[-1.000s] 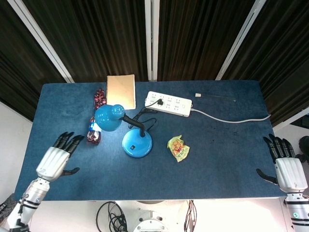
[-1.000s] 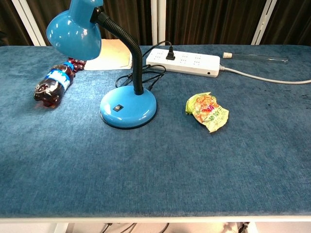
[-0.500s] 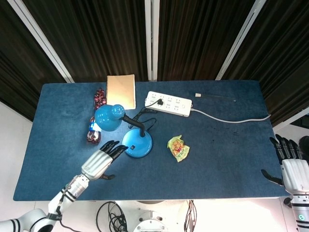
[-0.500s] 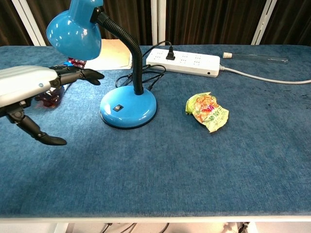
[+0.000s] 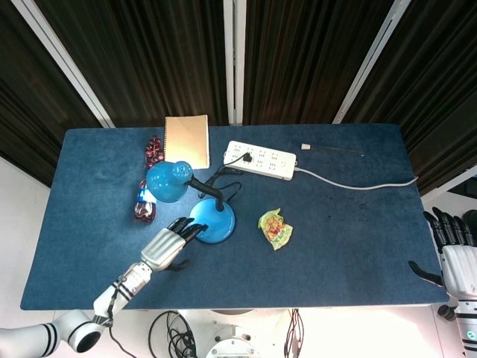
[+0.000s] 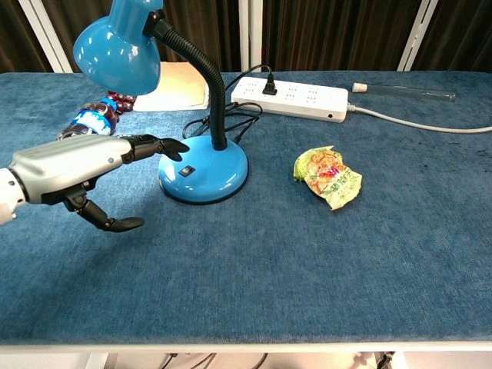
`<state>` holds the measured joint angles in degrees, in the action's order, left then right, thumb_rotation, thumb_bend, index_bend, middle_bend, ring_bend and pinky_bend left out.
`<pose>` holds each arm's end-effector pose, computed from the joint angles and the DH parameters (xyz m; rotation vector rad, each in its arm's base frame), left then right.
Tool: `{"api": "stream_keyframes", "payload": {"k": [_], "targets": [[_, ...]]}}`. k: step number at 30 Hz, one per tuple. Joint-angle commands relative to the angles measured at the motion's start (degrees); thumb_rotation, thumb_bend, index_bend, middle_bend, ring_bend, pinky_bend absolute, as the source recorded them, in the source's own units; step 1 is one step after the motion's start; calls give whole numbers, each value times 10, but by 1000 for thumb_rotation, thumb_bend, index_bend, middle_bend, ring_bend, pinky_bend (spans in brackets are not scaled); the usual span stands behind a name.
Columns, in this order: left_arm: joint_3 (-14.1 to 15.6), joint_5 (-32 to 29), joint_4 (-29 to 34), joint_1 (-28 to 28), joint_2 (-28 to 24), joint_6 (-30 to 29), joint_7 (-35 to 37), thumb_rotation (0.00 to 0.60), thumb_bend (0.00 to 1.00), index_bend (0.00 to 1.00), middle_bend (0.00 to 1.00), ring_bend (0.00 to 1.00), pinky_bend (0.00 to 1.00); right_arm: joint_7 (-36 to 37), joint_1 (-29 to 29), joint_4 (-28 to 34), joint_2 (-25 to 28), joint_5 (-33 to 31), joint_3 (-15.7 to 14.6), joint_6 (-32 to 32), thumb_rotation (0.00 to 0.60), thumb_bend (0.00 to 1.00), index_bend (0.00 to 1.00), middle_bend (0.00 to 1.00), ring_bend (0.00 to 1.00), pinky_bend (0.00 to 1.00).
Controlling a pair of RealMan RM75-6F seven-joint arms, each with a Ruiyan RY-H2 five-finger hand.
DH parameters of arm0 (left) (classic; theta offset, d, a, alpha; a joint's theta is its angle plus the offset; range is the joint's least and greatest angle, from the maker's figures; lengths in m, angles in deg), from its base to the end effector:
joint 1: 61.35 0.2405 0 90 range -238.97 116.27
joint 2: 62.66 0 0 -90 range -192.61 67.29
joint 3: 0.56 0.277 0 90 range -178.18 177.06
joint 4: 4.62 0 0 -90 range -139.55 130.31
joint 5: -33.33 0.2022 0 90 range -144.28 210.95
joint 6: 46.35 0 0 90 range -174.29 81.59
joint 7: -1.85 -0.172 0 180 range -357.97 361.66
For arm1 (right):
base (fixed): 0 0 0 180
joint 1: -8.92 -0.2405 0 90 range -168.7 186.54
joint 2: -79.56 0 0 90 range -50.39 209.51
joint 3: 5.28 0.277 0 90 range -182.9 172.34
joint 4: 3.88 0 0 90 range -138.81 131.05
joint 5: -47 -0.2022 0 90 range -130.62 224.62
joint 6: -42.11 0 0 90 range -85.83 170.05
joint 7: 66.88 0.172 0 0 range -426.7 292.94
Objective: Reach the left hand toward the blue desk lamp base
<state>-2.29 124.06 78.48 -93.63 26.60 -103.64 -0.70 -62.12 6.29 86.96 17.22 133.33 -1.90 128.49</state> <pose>-0.1838 0.2976 -0.0442 -2.0940 -0.9834 -1.0557 -0.3376 -0.1993 0.1932 1.3376 -0.9178 0.9236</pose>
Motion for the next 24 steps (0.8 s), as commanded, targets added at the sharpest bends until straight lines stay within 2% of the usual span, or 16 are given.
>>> {"api": "stream_keyframes", "payload": {"k": [1,24], "targets": [[3,-3,-7,-3,5,1,3,600,304,28,106,0,81,1,0,-1,-1,0,1,0,600,85,0,0,0,0],[11,-18,-41,-24,33,6,17,600,305,28,98,0,80,15,0,-12,-3,-4,2,-4,600,85,0,0,0,0]]}}
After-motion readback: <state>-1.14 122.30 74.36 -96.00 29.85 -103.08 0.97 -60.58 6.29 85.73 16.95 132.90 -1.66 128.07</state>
